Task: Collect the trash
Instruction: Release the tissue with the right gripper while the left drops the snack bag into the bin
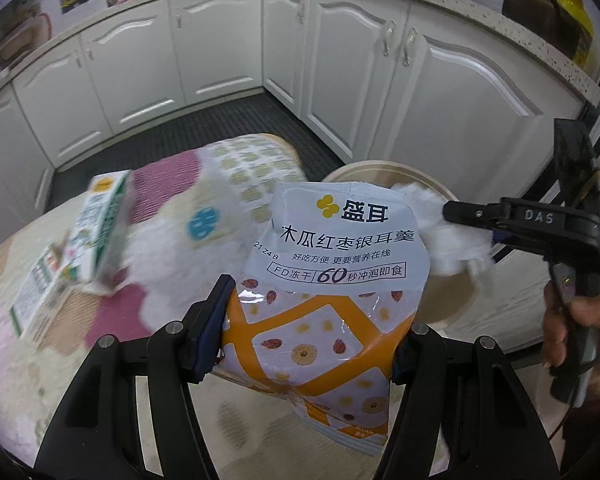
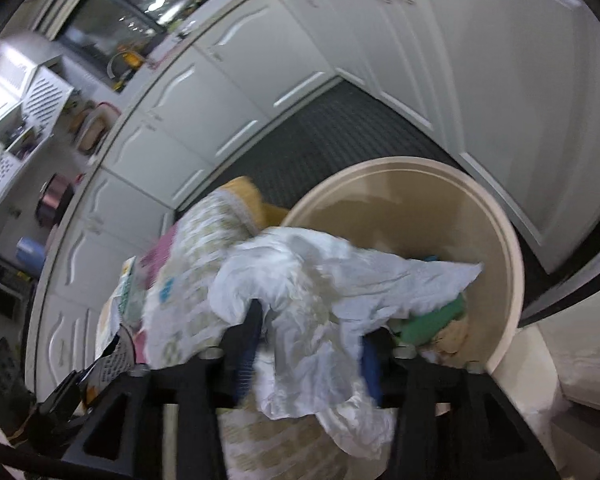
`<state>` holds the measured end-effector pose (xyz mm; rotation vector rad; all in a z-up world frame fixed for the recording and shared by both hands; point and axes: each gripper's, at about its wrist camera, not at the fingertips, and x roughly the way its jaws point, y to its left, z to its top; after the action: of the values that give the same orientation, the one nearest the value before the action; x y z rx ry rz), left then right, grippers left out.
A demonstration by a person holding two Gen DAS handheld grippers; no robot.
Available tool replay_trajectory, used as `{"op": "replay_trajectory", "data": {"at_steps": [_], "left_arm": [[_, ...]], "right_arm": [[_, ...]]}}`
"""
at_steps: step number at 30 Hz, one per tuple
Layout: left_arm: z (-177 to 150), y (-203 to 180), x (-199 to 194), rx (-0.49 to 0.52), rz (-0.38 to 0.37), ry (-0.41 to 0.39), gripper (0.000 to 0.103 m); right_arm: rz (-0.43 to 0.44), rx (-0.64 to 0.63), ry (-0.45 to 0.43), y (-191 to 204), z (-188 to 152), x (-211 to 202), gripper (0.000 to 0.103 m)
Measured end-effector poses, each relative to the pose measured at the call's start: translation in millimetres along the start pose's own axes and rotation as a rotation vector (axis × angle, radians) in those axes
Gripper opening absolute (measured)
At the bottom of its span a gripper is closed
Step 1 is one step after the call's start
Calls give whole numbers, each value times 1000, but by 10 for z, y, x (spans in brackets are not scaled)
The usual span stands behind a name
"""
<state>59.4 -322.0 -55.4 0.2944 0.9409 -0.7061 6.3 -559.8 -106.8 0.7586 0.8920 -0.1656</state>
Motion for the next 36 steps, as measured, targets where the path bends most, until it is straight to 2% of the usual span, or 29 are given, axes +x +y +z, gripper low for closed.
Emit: {"op": "replay_trajectory", "data": {"at_steps": [6, 9, 11, 17, 23, 36], "left_arm": [[202, -282, 291, 25, -26, 31, 62], [264, -411, 403, 36, -39, 44, 62], [294, -489, 470, 46, -43, 49, 62], [362, -651, 629, 57, -70, 41, 64], [395, -653, 768, 7, -120, 54, 67], [410, -570, 749, -46, -178, 47, 71]], "right_arm": [[-38, 40, 3, -253, 94, 44, 48], [-37, 42, -2, -353, 52, 8, 51], [-43, 41, -2, -378, 2, -17, 56], [-60, 20, 2, -452, -114, -82, 58], [-92, 3, -28, -507, -166, -221, 64], [-87, 19, -35, -500, -202, -247, 64]]}}
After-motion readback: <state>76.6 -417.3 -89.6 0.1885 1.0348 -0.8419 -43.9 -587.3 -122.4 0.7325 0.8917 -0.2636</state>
